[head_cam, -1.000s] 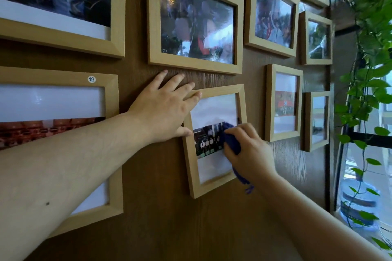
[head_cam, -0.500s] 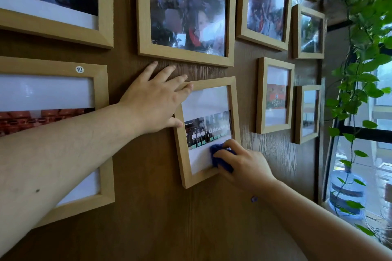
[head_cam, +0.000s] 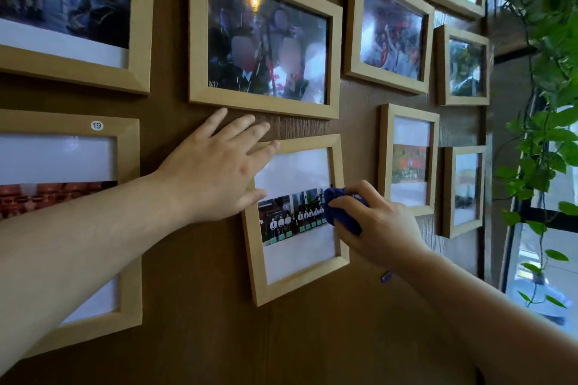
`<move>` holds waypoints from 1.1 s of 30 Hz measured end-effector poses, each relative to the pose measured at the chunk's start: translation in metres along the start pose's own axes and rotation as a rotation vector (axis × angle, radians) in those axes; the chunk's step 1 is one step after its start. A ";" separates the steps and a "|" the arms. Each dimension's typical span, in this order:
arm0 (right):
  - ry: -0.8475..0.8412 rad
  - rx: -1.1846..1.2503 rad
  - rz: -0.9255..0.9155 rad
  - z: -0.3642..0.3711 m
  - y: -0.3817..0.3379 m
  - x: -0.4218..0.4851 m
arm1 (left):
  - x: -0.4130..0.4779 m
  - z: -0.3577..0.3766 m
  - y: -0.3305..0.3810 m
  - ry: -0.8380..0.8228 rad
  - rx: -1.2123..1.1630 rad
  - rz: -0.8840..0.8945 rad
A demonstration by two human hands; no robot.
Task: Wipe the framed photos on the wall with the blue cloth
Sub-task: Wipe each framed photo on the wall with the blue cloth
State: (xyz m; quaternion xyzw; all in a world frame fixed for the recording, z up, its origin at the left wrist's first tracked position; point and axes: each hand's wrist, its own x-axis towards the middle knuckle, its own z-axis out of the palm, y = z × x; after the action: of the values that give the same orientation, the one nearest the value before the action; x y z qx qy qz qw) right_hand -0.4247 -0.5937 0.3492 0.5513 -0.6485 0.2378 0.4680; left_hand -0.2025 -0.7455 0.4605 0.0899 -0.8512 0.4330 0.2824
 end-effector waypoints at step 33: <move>0.437 0.246 0.194 -0.081 0.203 0.205 | 0.243 -0.038 0.021 0.219 0.156 -0.286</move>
State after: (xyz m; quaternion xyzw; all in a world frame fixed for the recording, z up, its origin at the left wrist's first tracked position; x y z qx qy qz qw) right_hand -0.5776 -0.5711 0.6064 0.4748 -0.5482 0.4721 0.5012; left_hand -0.3955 -0.6807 0.5997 0.1840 -0.7579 0.4603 0.4240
